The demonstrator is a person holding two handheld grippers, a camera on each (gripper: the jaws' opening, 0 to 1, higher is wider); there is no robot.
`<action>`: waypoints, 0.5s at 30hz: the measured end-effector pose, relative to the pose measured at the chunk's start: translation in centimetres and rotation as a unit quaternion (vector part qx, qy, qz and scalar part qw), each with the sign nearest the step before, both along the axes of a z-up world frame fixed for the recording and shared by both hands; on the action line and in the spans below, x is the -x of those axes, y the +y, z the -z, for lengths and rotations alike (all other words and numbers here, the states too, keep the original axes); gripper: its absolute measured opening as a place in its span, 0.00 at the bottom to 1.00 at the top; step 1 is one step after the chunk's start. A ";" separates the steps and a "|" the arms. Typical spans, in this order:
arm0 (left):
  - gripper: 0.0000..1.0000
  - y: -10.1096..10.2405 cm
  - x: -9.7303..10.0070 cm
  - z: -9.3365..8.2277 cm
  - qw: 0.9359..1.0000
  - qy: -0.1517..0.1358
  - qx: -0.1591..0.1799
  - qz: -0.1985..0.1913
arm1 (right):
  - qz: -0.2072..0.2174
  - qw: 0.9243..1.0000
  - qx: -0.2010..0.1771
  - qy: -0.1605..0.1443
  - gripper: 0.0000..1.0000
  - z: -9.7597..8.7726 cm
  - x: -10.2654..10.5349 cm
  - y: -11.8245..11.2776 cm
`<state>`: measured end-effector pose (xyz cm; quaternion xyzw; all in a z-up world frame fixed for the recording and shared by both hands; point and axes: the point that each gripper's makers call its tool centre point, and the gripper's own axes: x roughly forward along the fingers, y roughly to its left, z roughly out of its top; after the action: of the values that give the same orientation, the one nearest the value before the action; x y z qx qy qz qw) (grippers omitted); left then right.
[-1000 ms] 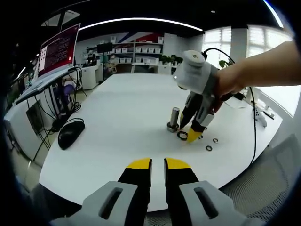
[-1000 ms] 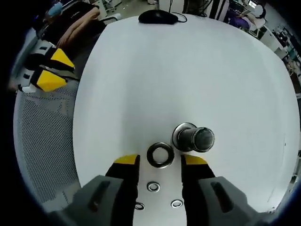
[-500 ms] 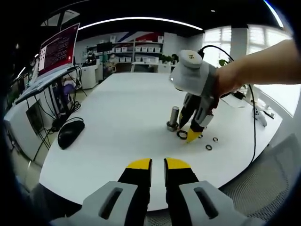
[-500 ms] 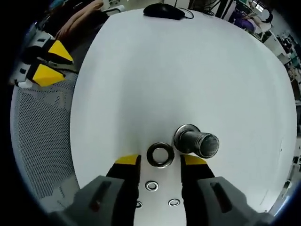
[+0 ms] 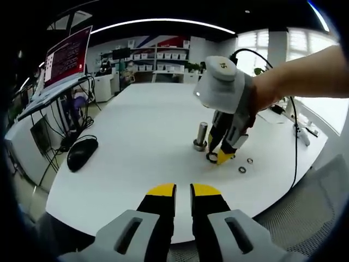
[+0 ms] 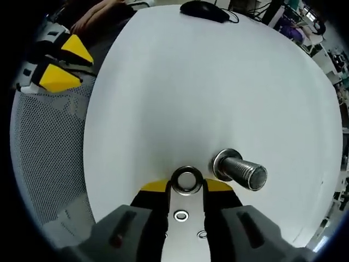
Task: Place the washer onto the threaded stud by aligning its center hole with the stud, sliding it down to the base, and recovering from edge contact or off-axis alignment until the washer reaches the visible bottom stop.
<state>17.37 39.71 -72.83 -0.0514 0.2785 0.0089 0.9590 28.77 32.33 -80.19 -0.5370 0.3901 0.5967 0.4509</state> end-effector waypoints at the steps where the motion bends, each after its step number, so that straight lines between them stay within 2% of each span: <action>1: 0.08 0.0 0.0 0.0 1.000 0.001 0.000 0.001 | 0.000 1.000 0.000 0.001 0.26 0.0 0.0 0.0; 10: 0.08 0.0 0.0 0.0 1.000 -0.001 -0.001 0.002 | 0.014 1.000 -0.008 0.006 0.27 0.0 -0.1 0.0; 12: 0.08 0.0 0.0 -0.1 1.000 -0.001 -0.001 0.003 | 0.040 0.999 -0.012 0.014 0.27 -0.1 0.2 0.1; 15: 0.08 -0.1 0.0 -0.1 1.000 -0.002 -0.001 0.003 | 0.039 0.999 -0.012 0.012 0.28 0.1 0.1 0.1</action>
<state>17.39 39.66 -72.74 -0.0493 0.2770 0.0061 0.9596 28.65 32.47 -80.25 -0.5083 0.4090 0.5899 0.4759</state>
